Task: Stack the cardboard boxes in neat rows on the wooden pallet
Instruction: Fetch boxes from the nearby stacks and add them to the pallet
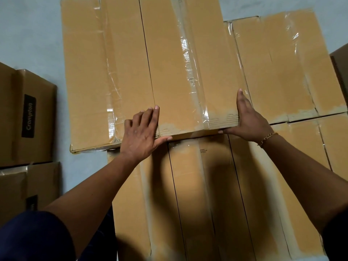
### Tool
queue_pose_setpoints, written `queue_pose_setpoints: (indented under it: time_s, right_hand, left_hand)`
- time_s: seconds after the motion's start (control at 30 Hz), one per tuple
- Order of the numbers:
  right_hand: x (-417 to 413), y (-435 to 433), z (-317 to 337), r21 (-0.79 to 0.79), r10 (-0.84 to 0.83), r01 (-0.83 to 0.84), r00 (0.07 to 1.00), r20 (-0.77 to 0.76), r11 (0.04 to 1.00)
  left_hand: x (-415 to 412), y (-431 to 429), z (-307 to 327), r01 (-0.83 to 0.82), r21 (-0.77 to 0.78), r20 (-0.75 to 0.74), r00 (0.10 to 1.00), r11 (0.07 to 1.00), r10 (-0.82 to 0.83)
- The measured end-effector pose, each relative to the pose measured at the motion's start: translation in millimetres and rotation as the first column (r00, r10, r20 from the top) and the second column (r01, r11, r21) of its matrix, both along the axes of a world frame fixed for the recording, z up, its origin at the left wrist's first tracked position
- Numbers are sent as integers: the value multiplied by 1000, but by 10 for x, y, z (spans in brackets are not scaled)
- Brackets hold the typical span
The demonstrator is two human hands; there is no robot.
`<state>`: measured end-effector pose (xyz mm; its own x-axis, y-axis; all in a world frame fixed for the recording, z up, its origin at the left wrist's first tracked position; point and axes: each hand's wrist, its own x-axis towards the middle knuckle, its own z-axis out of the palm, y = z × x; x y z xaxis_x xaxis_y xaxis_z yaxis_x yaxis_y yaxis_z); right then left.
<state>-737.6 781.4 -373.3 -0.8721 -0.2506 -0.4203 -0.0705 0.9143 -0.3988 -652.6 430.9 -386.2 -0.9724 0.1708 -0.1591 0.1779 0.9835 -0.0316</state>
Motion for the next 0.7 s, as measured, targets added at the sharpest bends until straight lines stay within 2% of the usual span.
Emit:
queue_pose_setpoints:
  time_s: [0.23,0.7]
  right_hand:
    - [-12,3,-33,-6,4,-4,1000,-3,1000]
    - [11,-22,-81,-26,-25,25,1000,0,999]
  left_hand:
    - [6,9,-55,-14,35,-25,1000,999,15]
    - [6,17,-78,-23,11,-25,999,1000,23]
